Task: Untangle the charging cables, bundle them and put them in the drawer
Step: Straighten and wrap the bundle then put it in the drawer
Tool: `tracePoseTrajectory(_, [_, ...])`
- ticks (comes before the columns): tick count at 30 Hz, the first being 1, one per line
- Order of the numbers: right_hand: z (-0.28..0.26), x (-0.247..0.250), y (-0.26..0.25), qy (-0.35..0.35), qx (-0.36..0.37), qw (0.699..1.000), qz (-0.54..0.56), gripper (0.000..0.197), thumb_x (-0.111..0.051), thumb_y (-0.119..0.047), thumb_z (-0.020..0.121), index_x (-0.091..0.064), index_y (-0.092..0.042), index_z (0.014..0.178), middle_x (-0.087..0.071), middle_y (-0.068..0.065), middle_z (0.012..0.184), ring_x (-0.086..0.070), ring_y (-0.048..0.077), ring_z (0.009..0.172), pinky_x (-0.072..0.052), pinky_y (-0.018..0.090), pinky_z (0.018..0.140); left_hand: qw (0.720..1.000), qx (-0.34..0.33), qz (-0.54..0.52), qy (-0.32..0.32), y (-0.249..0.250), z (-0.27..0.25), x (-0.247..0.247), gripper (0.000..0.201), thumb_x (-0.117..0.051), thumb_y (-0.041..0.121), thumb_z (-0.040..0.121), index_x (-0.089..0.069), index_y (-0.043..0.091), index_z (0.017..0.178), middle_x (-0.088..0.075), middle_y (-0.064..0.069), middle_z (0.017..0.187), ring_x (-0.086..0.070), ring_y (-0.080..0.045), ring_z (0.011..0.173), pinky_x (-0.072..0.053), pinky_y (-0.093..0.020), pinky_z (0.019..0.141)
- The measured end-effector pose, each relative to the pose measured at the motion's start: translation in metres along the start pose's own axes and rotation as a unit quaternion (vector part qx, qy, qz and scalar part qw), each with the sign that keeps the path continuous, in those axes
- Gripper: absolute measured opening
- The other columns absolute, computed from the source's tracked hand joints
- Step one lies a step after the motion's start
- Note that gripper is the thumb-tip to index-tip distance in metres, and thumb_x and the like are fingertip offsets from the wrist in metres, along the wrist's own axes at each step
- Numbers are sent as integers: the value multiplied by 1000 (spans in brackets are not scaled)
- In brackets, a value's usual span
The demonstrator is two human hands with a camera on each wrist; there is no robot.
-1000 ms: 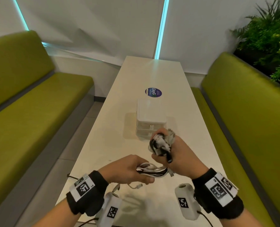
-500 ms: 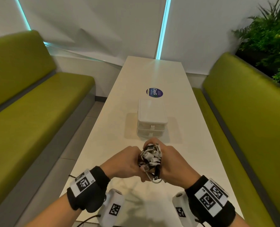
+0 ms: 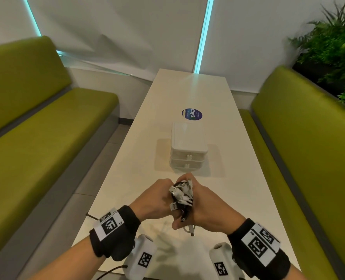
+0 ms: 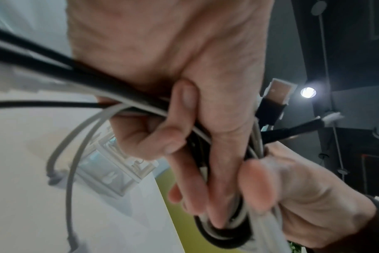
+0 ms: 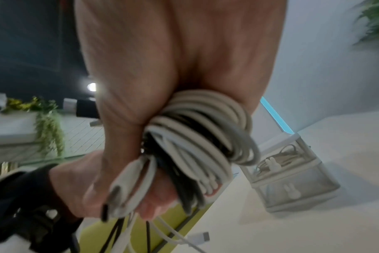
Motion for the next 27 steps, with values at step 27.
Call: tracePoseTrajectory(27, [10,8,12,-3,-64,997,-37,84,-68,-14,62,-33,-44,132,-71,-6,99,-68,19,86,-58,44,74,993,52,87,53,4,-4,9,27,-75,29,78,-64,24,54,-56,10,44,-51,-1,42,-34,-12,47])
Point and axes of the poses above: each hand's wrist, its own z-axis towards the middle knuckle, its own x-axis out of the back of the hand, y = z × x, the point moved 4 cm from there along z, towards the middle knuckle
